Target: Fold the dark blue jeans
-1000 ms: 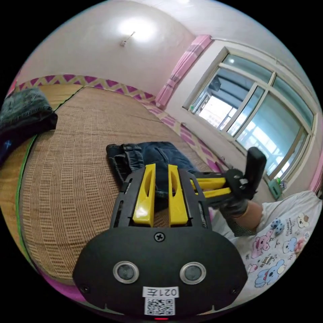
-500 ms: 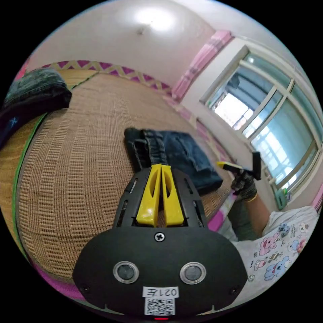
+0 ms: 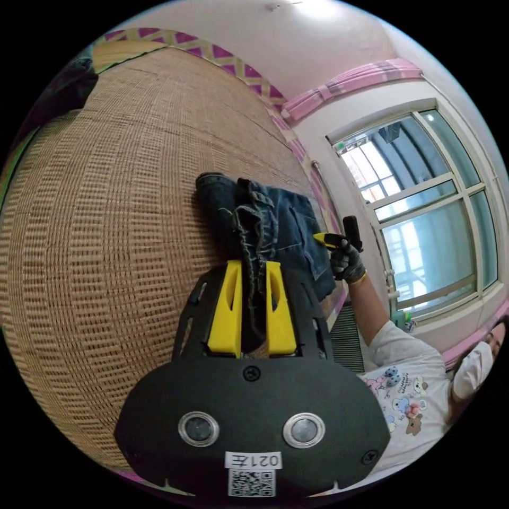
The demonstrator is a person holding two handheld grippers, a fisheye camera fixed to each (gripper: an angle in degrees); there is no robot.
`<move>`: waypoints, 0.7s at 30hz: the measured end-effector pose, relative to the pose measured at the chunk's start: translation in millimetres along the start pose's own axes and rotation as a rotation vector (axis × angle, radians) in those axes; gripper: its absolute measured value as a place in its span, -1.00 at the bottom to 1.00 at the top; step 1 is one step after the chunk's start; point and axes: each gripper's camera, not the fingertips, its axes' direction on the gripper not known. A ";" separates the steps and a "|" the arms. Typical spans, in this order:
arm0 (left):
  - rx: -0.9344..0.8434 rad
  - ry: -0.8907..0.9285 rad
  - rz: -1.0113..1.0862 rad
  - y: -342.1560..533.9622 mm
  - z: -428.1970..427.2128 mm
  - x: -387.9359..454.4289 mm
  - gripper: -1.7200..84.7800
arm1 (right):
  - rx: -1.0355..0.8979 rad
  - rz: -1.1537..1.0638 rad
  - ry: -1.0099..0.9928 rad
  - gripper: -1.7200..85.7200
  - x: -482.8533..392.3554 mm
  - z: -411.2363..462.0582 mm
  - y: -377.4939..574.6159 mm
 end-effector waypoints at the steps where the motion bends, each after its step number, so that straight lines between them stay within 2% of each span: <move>1: 0.016 0.015 0.033 -9.6 -5.9 11.6 -0.82 | -0.003 -0.030 0.001 -0.82 -7.4 -6.8 -4.3; 6: 0.043 0.010 0.143 -90.8 0.8 56.6 -0.83 | 0.144 -0.075 0.043 -0.82 -27.6 -72.7 -33.1; 13: 0.027 -0.073 0.228 -252.2 79.5 115.5 -0.82 | 0.334 0.011 0.293 -0.81 -23.8 -173.9 -107.6; 18: 0.114 -0.205 0.151 -262.1 98.5 106.1 -0.84 | 0.383 0.198 0.573 -0.71 6.2 -173.1 -122.6; 21: 0.124 -0.211 0.212 -224.6 91.8 97.4 -0.82 | 0.370 0.118 0.672 -0.69 -0.2 -153.3 -108.9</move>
